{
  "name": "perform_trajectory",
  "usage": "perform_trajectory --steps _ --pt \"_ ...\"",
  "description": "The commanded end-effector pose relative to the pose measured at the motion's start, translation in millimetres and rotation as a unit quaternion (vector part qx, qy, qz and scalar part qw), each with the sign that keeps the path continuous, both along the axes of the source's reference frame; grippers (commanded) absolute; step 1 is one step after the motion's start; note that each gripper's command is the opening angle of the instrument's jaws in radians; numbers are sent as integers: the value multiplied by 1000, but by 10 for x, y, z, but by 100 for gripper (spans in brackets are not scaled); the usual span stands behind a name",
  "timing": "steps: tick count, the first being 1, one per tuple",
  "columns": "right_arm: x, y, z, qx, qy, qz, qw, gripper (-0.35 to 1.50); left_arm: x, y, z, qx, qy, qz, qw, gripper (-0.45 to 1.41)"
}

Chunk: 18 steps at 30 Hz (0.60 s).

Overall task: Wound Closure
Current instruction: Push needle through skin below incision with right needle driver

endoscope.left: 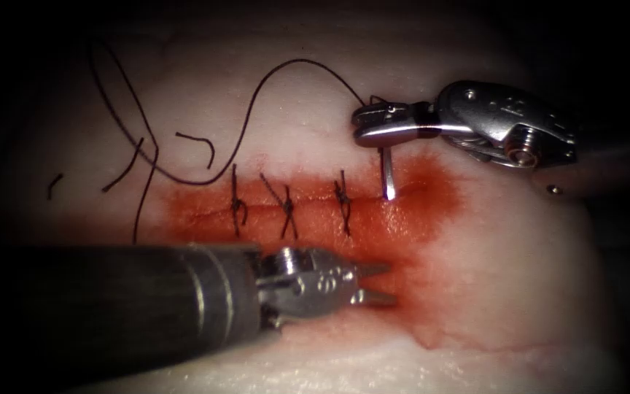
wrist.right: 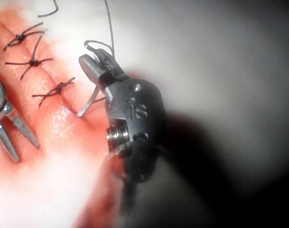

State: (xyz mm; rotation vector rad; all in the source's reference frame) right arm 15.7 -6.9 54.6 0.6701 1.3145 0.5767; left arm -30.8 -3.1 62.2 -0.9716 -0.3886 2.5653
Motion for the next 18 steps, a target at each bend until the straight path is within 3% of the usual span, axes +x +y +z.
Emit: perform_trajectory --steps 1,13,18 --pt "7 -5 4 7 3 -2 1000 -35 -5 -1 5 1 -2 1 1000 10" --pt "7 -6 -5 79 7 7 997 -35 -3 1 7 4 -2 -2 1000 10" --pt "6 -21 -7 123 -1 0 992 -35 -1 3 9 3 -2 -1 1000 10"
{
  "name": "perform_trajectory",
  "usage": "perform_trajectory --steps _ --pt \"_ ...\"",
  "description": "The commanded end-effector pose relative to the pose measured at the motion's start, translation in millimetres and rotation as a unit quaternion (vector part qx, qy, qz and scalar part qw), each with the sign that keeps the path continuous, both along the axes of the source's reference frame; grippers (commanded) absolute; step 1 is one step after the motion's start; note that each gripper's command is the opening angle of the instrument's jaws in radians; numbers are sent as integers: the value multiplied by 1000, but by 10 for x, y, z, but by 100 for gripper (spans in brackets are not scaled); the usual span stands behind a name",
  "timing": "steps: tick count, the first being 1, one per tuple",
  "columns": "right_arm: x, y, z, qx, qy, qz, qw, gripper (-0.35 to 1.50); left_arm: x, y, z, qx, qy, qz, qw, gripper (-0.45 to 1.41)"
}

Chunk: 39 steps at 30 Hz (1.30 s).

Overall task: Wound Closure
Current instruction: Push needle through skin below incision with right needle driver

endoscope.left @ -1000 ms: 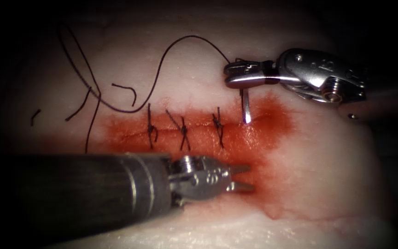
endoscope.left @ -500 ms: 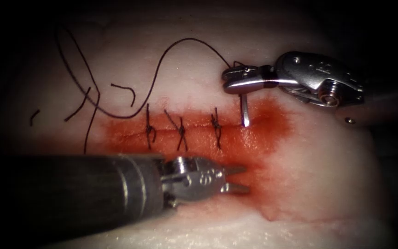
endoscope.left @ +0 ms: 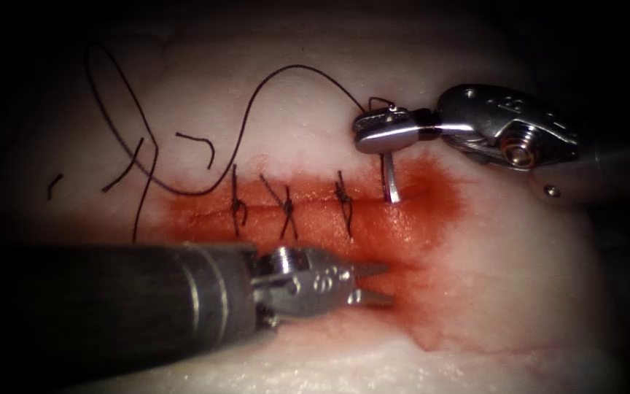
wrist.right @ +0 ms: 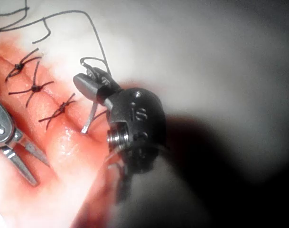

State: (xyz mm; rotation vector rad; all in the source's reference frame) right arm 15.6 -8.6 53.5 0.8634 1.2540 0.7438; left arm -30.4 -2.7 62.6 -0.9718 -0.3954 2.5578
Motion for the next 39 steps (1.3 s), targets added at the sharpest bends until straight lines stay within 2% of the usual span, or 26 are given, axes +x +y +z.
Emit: perform_trajectory --steps 1,7,11,27,31,33,34,36,37,39 --pt "7 -5 3 12 0 -1 1000 -35 -5 -1 6 0 -1 1 1000 10" --pt "3 -20 -1 92 -23 14 995 -35 -4 -1 5 1 1 -2 1000 10" --pt "0 -38 -5 181 -44 21 982 -35 -4 0 5 1 1 -2 1000 10" --pt "11 -79 -23 248 -21 -17 968 -35 -4 1 5 1 1 -2 1000 10" --pt "10 -87 -27 253 -22 -21 967 -35 -3 1 4 1 2 -2 1000 10" --pt "10 -85 -28 242 -33 1 970 -35 -2 1 4 1 2 -2 1000 10" --pt "11 -78 -28 207 -42 22 977 -35 -2 1 3 1 2 -2 1000 10" --pt "5 -66 -27 137 -33 39 989 -35 -3 0 1 2 1 -2 1000 10" --pt "3 -60 -26 124 -29 54 990 -35 -3 -1 -2 3 1 -2 1000 10" --pt "-5 -47 -22 122 -26 100 987 9 -3 -2 -10 5 -1 -3 1000 19"
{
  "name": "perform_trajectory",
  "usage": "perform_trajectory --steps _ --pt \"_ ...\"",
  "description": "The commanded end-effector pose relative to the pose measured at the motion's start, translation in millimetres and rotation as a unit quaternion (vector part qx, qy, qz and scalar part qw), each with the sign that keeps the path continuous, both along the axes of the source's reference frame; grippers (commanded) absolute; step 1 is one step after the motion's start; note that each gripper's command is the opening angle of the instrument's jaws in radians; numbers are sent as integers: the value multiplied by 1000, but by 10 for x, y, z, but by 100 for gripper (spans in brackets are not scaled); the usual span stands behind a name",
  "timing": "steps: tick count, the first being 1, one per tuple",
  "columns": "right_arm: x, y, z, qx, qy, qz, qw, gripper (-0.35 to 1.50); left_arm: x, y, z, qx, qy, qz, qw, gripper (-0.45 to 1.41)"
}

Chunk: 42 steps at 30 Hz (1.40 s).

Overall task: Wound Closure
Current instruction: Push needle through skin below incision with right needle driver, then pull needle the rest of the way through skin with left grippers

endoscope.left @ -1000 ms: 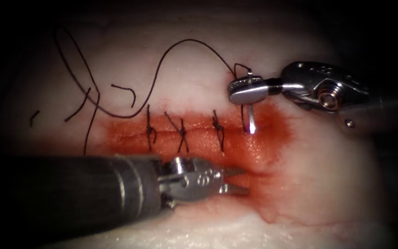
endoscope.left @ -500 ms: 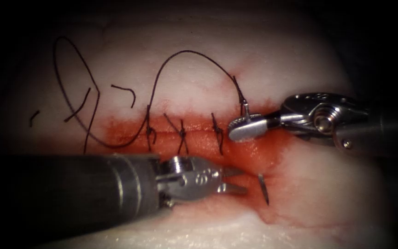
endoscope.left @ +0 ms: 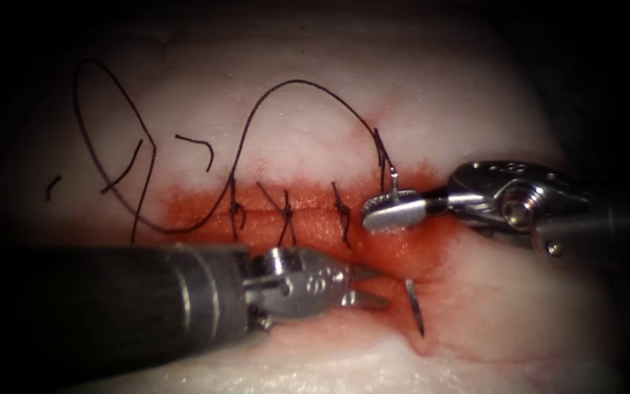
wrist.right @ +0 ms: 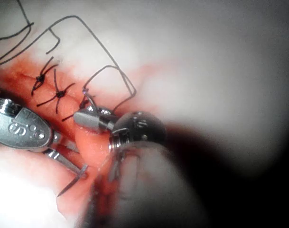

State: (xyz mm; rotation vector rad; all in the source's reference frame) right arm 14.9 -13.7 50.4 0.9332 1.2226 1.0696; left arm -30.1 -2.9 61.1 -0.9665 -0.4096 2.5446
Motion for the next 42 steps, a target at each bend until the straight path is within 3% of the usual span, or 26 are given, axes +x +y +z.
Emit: perform_trajectory --steps 1,5,11,17,23,27,30,33,34,38,40,42 --pt "-1 9 11 -18 -9 24 1000 22 -5 -2 0 -4 -4 1 1000 22" --pt "-24 29 27 -60 -61 60 995 76 -8 2 -28 -48 -33 -1 998 29" --pt "-57 37 38 -66 -94 73 991 84 -16 16 -45 -101 -70 -20 992 32" --pt "-91 42 42 -70 -116 74 988 79 -30 23 -40 -122 -78 -31 989 32" --pt "-108 40 42 -75 -134 82 985 49 -47 24 -26 -139 -81 -44 986 24" --pt "-106 39 42 -74 -136 87 984 25 -54 12 -18 -148 -74 -47 985 30" --pt "-103 38 42 -75 -134 92 984 7 -53 12 -16 -161 -63 -67 983 19" --pt "-100 36 43 -76 -133 96 983 -1 -50 17 -14 -164 -58 -120 977 -22" --pt "-100 36 43 -77 -132 98 983 -3 -50 18 -13 -170 -57 -131 975 -27" --pt "-97 29 42 -78 -130 100 983 -17 -49 27 -6 -180 -52 -161 969 -28" --pt "-96 26 41 -79 -128 104 983 -22 -48 29 -3 -177 -53 -163 969 -45" --pt "-96 22 40 -80 -125 107 983 -28 -47 30 -1 -172 -62 -161 970 -45"
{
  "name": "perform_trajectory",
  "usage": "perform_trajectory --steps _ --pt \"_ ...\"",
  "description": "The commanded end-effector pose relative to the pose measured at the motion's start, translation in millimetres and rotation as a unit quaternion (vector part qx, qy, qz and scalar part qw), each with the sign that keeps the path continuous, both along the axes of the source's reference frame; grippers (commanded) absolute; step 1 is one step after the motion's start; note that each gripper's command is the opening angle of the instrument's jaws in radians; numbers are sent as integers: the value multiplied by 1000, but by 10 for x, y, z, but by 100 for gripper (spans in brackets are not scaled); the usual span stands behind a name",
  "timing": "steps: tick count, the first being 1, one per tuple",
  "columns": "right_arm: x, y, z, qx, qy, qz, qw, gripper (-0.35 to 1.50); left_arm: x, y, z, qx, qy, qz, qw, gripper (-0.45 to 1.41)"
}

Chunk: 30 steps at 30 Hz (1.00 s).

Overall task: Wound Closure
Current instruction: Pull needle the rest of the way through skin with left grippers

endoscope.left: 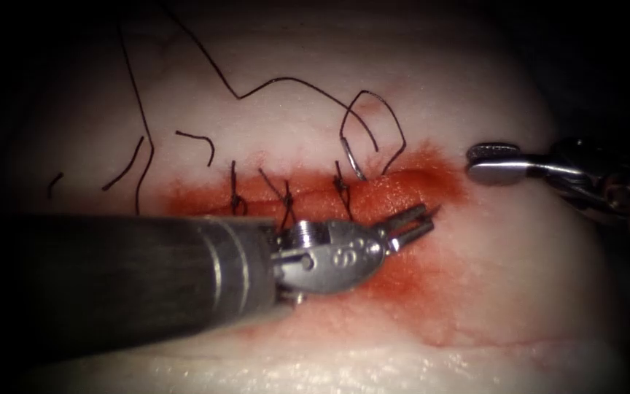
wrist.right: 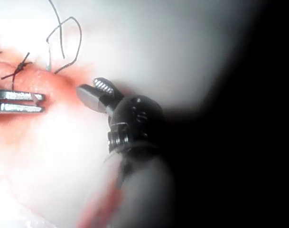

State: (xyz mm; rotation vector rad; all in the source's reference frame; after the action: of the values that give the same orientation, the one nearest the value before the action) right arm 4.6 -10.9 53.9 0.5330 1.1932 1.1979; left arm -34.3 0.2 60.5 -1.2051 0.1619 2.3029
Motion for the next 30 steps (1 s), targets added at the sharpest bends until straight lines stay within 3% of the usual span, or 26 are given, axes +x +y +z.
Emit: perform_trajectory --steps 1,6,16,19,22,26,28,30 --pt "6 -8 4 -1 4 3 1000 -33 -3 -1 5 13 -22 3 1000 -45" --pt "6 -16 1 -4 13 6 1000 -35 3 -5 -7 94 -96 -2 991 -45" --pt "12 -37 6 -11 26 -7 1000 -35 21 15 -54 234 -200 -10 951 -45" --pt "18 -47 12 -17 34 -17 999 -20 25 23 -65 278 -226 -11 933 -45" --pt "23 -53 16 -20 35 -19 999 -8 26 29 -70 334 -260 -12 906 -45" --pt "25 -58 15 -28 34 -23 999 -21 32 34 -77 380 -323 0 867 -45" --pt "25 -61 14 -34 33 -25 999 -32 37 38 -86 390 -348 6 853 -45" --pt "25 -64 12 -39 32 -28 998 -30 44 42 -102 394 -363 6 844 -45"
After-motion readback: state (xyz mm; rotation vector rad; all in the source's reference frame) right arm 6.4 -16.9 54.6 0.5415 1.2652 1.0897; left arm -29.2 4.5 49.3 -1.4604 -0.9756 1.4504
